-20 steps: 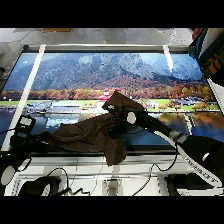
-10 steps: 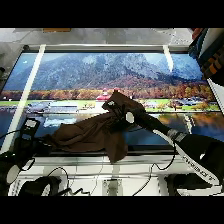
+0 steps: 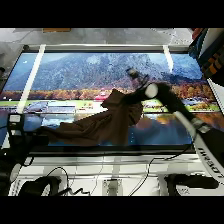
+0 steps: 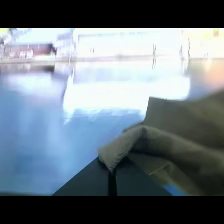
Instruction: Fold the clothes and pants, and hang the long-sleeved shirts on hangers.
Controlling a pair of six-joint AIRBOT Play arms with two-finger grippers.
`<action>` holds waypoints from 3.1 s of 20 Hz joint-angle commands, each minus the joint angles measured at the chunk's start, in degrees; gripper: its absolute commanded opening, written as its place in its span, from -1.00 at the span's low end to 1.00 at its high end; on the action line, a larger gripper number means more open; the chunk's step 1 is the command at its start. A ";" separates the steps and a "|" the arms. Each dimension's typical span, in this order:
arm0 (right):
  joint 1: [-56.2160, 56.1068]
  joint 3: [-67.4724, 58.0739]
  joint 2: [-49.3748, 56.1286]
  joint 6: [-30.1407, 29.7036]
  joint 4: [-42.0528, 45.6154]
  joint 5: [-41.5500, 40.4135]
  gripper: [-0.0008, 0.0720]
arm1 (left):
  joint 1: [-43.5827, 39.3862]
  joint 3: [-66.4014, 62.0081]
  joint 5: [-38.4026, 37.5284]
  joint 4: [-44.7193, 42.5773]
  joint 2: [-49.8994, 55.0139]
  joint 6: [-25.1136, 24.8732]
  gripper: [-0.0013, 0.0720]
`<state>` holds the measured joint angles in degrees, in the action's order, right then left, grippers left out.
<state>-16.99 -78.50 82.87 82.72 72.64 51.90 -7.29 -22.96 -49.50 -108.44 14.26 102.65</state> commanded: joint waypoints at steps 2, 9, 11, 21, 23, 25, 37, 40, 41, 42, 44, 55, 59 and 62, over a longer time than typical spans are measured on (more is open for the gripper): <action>15.32 -2.45 -8.59 3.17 0.09 4.13 -0.94 | 0.02 -0.98 13.20 -1.11 7.37 15.10 -0.94; 31.56 -2.45 -20.20 3.13 -2.23 11.65 -0.94 | 0.02 -22.58 30.32 3.98 30.42 16.76 -0.94; 31.69 -2.45 -23.80 3.13 -3.04 8.00 -0.94 | 0.00 -31.52 36.04 3.98 35.65 16.76 -0.93; 31.71 -7.02 -46.56 3.13 -5.07 -7.63 -0.94 | 0.00 -42.93 54.03 3.93 26.03 16.72 -0.92; 31.71 -8.94 -50.25 3.15 -5.11 -7.45 -0.94 | 0.00 -42.91 53.96 3.93 20.68 16.72 -0.92; 31.71 -9.97 -53.79 3.17 -5.55 -6.36 -0.94 | 0.02 -42.91 53.72 3.91 15.26 16.59 -0.92; 31.32 -9.20 -30.51 3.87 -15.26 15.87 -0.94 | -0.09 -42.86 13.94 0.94 27.26 16.48 -0.92; 27.56 -6.78 -15.54 3.80 -15.67 17.14 -0.94 | -0.11 -42.86 13.40 0.94 43.45 16.50 -0.92; 26.16 -6.78 -10.60 3.80 -15.45 16.37 -0.94 | -0.11 -42.86 14.53 0.92 48.48 16.50 -0.92; 24.74 -6.78 -5.51 3.78 -15.45 14.45 -0.94 | -0.11 -42.86 16.33 0.94 53.62 16.50 -0.92; 22.43 -6.80 2.64 3.80 -15.47 8.90 -0.94 | -0.11 -42.88 21.16 0.94 61.59 16.50 -0.92; 20.92 -7.32 9.27 3.87 -12.04 -0.55 -0.94 | 2.93 -43.04 20.63 1.09 66.77 16.48 -0.92; 20.92 -7.32 9.27 3.87 -5.05 13.20 -0.94 | 3.50 -43.04 2.89 1.70 66.86 5.51 -0.92; 20.92 -7.02 9.33 3.87 -1.42 20.92 -0.94 | 3.48 -43.04 1.60 6.16 67.49 -6.93 -0.92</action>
<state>3.97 -85.69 92.12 86.56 66.92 64.12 -4.01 -65.95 -41.67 -105.41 81.30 106.89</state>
